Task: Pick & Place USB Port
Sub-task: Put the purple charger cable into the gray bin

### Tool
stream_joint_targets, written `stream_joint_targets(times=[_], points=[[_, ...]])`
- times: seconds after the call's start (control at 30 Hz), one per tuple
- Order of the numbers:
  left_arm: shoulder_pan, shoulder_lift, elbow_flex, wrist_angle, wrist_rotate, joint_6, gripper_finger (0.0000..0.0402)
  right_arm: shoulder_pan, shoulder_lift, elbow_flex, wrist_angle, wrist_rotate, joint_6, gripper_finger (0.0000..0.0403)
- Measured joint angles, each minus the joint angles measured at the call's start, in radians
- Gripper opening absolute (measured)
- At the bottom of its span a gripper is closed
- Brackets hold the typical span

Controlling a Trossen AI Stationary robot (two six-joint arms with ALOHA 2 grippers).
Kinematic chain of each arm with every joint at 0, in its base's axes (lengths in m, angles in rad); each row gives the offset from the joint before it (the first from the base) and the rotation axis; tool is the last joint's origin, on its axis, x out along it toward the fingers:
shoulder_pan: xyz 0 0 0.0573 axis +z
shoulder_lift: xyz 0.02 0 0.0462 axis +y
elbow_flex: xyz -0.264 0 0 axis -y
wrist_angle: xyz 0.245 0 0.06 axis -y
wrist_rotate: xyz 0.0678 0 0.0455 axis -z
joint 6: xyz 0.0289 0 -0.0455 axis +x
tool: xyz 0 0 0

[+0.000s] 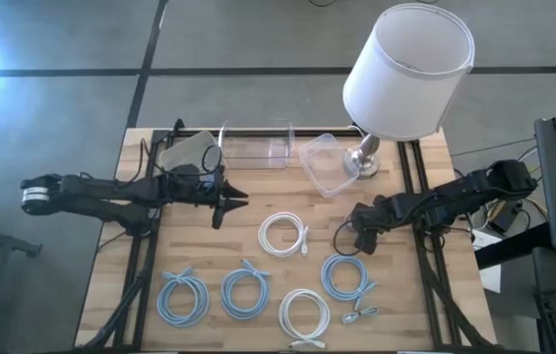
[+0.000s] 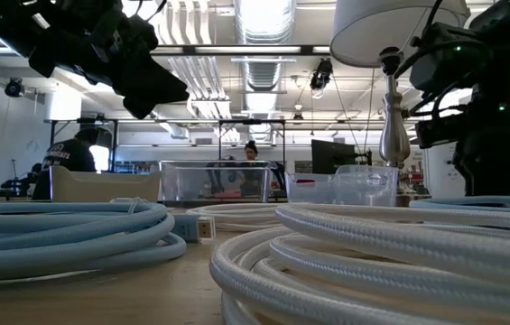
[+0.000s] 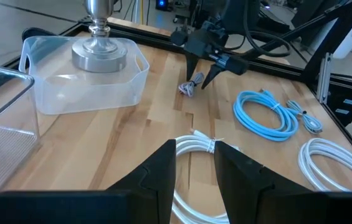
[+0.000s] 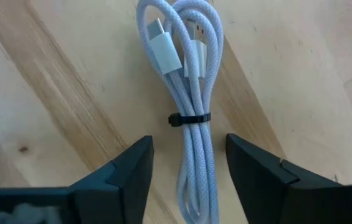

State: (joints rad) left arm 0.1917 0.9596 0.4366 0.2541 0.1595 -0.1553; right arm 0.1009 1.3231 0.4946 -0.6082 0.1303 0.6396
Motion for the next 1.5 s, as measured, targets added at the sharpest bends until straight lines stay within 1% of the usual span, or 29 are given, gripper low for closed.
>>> stream_joint_targets(times=[0.13,0.3,0.5,0.63,0.73,0.87,1.0,1.07,1.17,1.27,1.4,1.5], points=[[0.000,0.000,0.000,0.000,0.000,0.000,0.0112,0.000,-0.033,-0.006,0.002,0.006,0.011,0.0154],[0.000,0.000,0.000,0.000,0.000,-0.001,0.0112,-0.002,-0.103,-0.013,0.001,0.007,0.058,0.0092],[0.000,0.000,0.000,0.000,0.000,-0.001,0.0112,-0.002,-0.178,-0.011,0.014,0.004,0.061,0.0020],[0.000,0.000,0.000,0.000,0.000,-0.001,0.0112,-0.002,-0.210,-0.011,0.029,0.004,0.061,0.0016],[0.000,0.000,0.000,0.001,0.000,-0.002,0.0112,-0.001,-0.228,-0.010,0.092,0.029,0.055,0.0015],[0.000,0.000,0.000,0.015,0.000,-0.002,0.0112,-0.001,-0.249,-0.010,0.262,0.117,-0.008,0.0014],[0.000,0.000,0.000,0.035,0.000,-0.008,0.0112,-0.001,-0.243,-0.010,0.535,0.220,-0.156,0.0014],[0.000,0.000,0.000,0.042,0.000,-0.010,0.0112,-0.003,-0.224,-0.008,0.688,0.250,-0.241,0.0014],[0.000,0.008,0.000,0.063,0.000,-0.038,0.0112,-0.004,-0.185,-0.008,0.884,0.262,-0.363,0.0014],[0.000,0.034,0.000,0.101,0.000,-0.071,0.0112,-0.005,-0.141,-0.008,1.032,0.265,-0.436,0.0013],[-0.003,0.093,0.001,0.190,0.000,-0.088,0.0112,-0.015,-0.079,-0.008,1.156,0.265,-0.474,0.0013],[-0.010,0.163,0.001,0.292,0.000,-0.090,0.0112,-0.027,-0.034,-0.008,1.214,0.265,-0.479,0.0013]])
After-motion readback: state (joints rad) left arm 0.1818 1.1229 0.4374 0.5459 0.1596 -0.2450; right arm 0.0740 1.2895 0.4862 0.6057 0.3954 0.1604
